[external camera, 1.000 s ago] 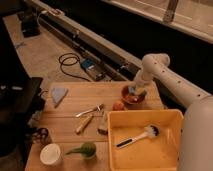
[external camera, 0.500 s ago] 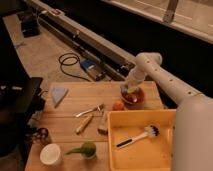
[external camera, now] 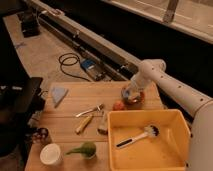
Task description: Wipe red bowl with sponge
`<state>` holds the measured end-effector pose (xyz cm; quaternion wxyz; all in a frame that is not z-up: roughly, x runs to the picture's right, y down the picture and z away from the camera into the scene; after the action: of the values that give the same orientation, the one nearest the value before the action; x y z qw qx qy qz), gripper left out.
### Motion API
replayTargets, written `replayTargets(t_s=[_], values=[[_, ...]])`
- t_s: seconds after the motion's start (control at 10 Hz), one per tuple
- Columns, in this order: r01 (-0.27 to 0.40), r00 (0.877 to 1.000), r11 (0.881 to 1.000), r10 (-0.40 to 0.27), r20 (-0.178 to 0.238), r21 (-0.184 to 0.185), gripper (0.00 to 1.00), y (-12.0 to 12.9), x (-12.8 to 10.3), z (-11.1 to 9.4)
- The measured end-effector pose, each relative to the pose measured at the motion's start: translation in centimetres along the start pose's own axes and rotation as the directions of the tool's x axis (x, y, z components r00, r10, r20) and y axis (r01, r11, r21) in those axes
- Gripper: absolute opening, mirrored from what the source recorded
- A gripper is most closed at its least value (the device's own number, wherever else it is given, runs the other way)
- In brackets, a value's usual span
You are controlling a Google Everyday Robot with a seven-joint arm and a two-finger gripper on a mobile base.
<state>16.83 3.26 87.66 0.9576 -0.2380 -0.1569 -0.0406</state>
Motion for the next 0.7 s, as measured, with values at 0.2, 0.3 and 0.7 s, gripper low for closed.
replayTargets(t_s=[0.2,0.3,0.7], values=[[-0.028,0.999,1.0,0.028,-0.034,0.001,0.0,-0.3,1.6,-0.8],[-0.028,0.998,1.0,0.028,-0.048,-0.001,0.0,-1.2,2.3,-1.0],[0.015,0.998,1.0,-0.016,-0.056,-0.018,0.0,-4.2,2.3,-0.2]])
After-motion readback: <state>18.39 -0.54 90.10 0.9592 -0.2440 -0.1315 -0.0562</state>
